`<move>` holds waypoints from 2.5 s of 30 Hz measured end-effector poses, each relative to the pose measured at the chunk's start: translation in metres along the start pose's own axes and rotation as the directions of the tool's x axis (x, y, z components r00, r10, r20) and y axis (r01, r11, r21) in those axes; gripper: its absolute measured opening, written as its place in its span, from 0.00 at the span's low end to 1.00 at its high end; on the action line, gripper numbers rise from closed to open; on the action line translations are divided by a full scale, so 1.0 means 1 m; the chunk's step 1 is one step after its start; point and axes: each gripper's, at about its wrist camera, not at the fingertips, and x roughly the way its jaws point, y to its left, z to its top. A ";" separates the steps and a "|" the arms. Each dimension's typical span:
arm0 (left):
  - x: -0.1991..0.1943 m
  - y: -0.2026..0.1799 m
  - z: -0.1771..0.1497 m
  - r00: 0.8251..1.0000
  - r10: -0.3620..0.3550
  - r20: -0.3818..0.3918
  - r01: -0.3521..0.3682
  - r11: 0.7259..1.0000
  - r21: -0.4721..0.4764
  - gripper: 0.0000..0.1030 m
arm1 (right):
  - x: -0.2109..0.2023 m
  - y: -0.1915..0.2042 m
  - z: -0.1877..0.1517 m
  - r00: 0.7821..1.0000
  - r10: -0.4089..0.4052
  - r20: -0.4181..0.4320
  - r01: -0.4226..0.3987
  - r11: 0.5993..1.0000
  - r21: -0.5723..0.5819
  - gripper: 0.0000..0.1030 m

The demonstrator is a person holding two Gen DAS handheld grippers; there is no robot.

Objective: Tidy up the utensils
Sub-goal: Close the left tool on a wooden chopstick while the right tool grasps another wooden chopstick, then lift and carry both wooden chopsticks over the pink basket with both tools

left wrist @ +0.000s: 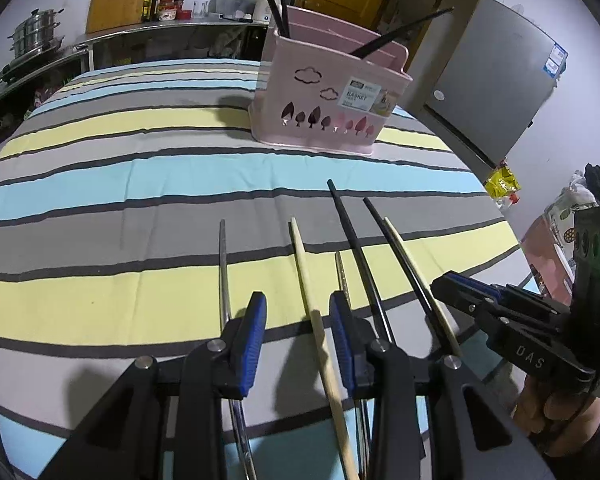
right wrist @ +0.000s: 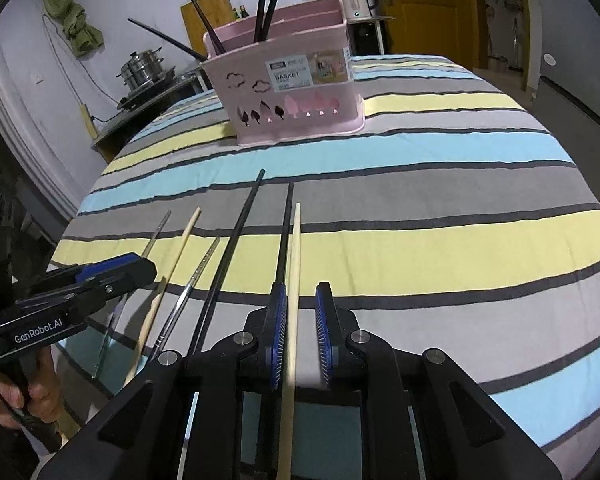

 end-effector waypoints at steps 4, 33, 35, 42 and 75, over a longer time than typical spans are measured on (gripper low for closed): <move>0.008 0.000 0.002 1.000 0.007 -0.017 -0.007 1.000 0.001 0.33 | 0.005 0.002 0.001 1.000 -0.009 -0.011 0.009 1.000 -0.013 0.15; 0.033 0.000 0.028 0.996 0.069 -0.052 -0.067 0.997 0.027 0.27 | 0.030 -0.009 0.046 0.995 -0.085 -0.047 0.084 0.996 -0.021 0.15; 0.035 -0.002 0.030 0.995 0.079 -0.056 -0.076 0.996 0.043 0.26 | 0.037 -0.010 0.049 0.994 -0.088 -0.061 0.087 0.996 -0.022 0.15; 0.043 -0.013 0.038 0.988 0.134 -0.075 -0.126 0.986 0.107 0.24 | 0.046 -0.008 0.057 0.992 -0.106 -0.073 0.104 0.994 -0.039 0.12; -0.039 -0.031 0.111 0.995 0.048 0.084 -0.060 0.988 0.139 0.06 | -0.047 -0.001 0.108 0.988 -0.066 0.141 0.073 0.996 -0.043 0.04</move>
